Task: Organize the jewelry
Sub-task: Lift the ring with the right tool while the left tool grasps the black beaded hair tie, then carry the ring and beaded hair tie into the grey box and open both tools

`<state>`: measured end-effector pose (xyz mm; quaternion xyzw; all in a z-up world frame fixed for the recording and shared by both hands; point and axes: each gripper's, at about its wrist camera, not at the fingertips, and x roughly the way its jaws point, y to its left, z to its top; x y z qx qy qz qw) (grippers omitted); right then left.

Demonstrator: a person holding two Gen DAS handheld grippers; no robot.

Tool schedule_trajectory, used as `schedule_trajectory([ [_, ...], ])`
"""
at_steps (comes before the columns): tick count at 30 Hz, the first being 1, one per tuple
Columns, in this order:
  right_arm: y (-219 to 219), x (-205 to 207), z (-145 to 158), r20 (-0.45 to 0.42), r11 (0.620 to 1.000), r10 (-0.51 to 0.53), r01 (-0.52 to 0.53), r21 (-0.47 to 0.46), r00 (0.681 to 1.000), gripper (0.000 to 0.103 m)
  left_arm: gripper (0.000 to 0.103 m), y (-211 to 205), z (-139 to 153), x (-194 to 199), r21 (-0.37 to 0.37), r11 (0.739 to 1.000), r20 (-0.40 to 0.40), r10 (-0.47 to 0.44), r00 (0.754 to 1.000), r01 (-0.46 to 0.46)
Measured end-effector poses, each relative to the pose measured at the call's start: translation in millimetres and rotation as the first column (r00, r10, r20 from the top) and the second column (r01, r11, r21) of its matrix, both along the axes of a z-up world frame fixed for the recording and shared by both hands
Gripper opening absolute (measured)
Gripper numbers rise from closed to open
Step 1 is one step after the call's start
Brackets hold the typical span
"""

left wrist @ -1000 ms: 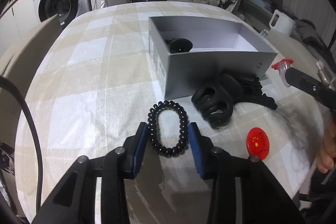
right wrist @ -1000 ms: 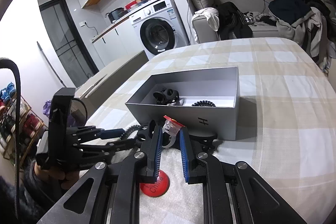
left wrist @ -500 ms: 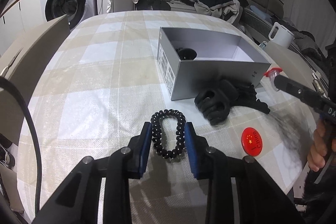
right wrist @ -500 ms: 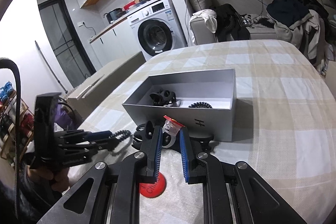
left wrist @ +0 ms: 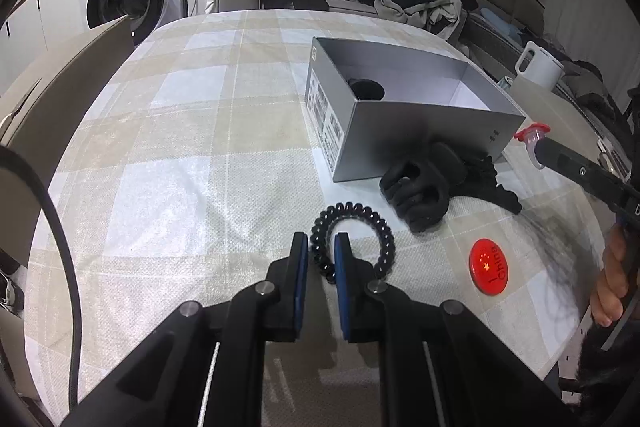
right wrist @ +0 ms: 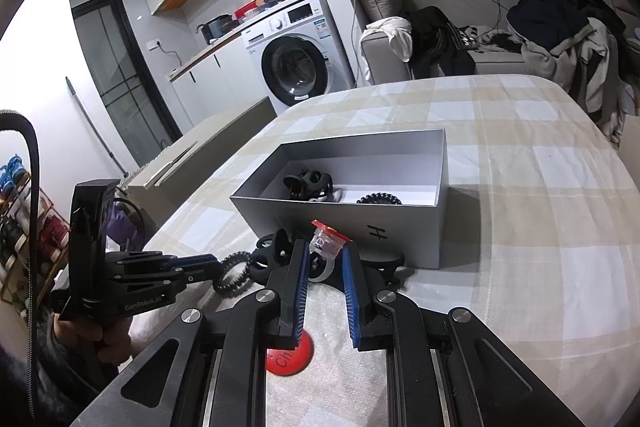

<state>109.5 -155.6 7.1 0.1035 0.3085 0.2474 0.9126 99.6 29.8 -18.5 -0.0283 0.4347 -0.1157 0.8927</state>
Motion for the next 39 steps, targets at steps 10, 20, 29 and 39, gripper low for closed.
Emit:
schedule_trajectory([
  [10,-2.4,0.4,2.0,0.006,1.0,-0.003,0.003,-0.001,1.0,0.016,0.005,-12.2,-2.7,4.2,0.058,0.998,0.017,-0.008,1.0,0.007],
  [20,-5.8,-0.3,8.8,0.03,1.0,-0.01,0.01,0.003,1.0,0.015,0.005,-1.0,37.3,-9.3,-0.029,1.0,0.157,0.01,0.988,-0.006],
  [29,-14.6,14.5,23.3,0.052,0.999,-0.036,0.035,0.03,0.998,0.016,0.005,-14.7,62.1,12.4,-0.1,0.995,0.266,0.005,0.964,0.023],
  [39,-16.9,42.5,23.5,0.019,0.998,-0.042,0.041,0.047,0.999,0.015,0.005,-35.5,51.6,52.9,-0.051,0.997,0.257,-0.039,0.966,0.053],
])
